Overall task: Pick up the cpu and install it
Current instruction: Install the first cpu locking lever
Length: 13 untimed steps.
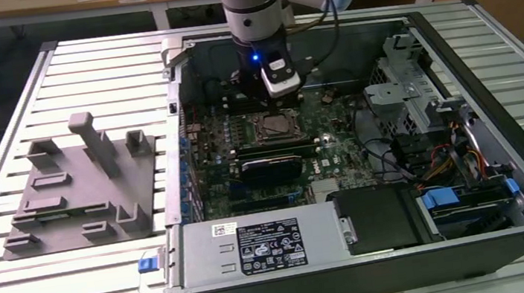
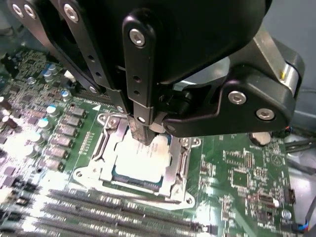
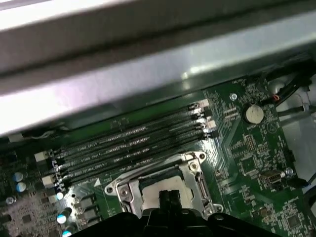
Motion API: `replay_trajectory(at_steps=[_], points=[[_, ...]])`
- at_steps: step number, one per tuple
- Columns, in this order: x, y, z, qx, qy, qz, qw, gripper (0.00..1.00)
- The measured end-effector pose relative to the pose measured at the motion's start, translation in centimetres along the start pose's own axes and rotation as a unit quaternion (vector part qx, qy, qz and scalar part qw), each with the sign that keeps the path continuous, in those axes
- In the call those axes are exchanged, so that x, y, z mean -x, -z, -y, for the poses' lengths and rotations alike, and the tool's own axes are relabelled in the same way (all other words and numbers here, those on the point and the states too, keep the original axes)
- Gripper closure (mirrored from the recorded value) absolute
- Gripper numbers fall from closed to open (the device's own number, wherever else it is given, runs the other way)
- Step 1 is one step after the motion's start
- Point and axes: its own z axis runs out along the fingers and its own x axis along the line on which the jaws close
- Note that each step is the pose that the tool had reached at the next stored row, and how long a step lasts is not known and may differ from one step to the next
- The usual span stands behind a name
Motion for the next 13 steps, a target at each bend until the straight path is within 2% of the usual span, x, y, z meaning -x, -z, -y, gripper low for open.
replay_trajectory(at_steps=[4, 7, 13], points=[[0.24, -0.08, 0.71, -0.001, -0.001, -0.0023, 1.0, 0.89], [0.32, -0.12, 0.82, -0.0046, -0.002, -0.0125, 0.9999, 0.89], [0.35, -0.13, 0.81, -0.0048, -0.002, -0.0131, 0.9999, 0.89]])
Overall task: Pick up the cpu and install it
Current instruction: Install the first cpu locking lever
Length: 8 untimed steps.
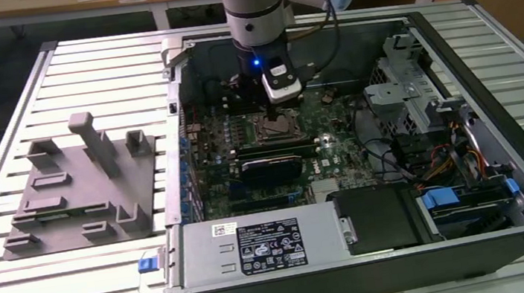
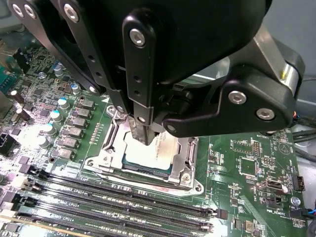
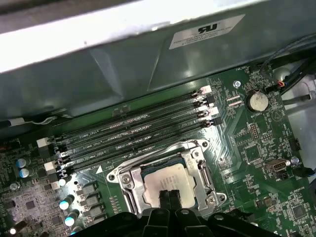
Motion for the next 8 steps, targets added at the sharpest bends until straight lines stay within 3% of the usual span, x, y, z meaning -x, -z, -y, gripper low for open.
replay_trajectory(at_steps=[4, 8], points=[[0.38, -0.13, -0.13, -0.0004, 0.008, -0.0024, 1.0, 0.89], [0.67, -0.38, -0.23, -0.0036, 0.021, -0.0094, 0.9997, 0.89]])
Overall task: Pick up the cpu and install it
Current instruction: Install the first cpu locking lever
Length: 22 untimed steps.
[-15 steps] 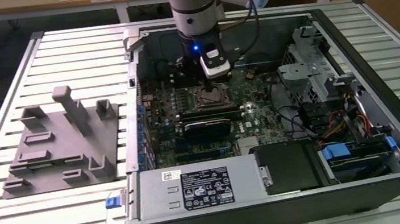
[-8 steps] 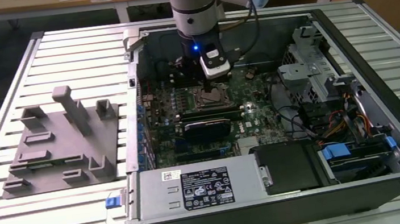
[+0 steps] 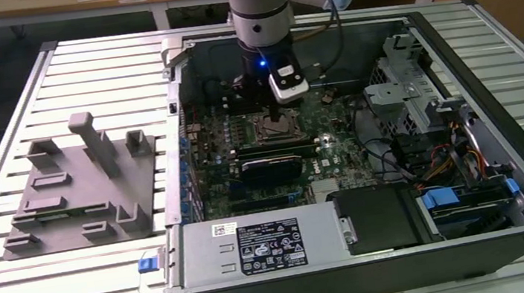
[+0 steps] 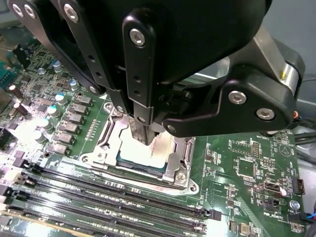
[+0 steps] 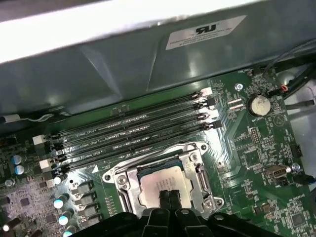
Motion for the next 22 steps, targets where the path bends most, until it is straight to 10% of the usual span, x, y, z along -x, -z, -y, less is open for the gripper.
replay_trajectory(at_steps=[5, 22], points=[[0.19, -0.22, -0.05, -0.0079, 0.017, -0.0086, 0.9998, 0.89], [0.22, -0.34, 0.0, -0.0015, 0.109, -0.0124, 0.9939, 0.89]])
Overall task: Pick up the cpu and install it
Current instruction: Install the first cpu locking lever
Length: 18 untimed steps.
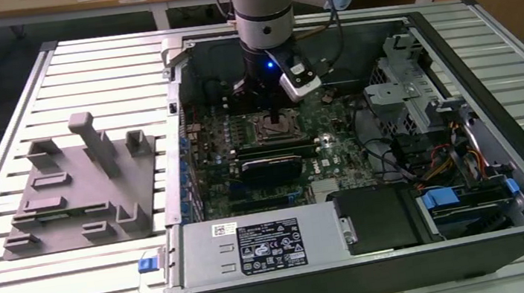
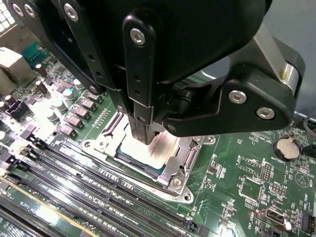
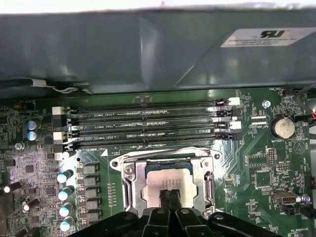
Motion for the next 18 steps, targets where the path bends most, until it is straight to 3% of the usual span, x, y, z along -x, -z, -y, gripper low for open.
replay_trajectory(at_steps=[5, 6, 9, 11, 18], points=[[0.0, 0.0, 0.0, 0.0, 0.0, -0.0005, 1.0, 0.89], [0.07, -0.01, 0.0, -0.0001, 0.0, -0.0026, 1.0, 0.89], [0.42, -0.05, 0.0, -0.0012, 0.0, -0.0156, 0.9999, 0.89], [0.66, -0.07, -0.01, -0.0017, 0.0, -0.0212, 0.9998, 0.89], [0.7, 0.02, -0.01, -0.0016, 0.0, -0.0213, 0.9998, 0.89]])
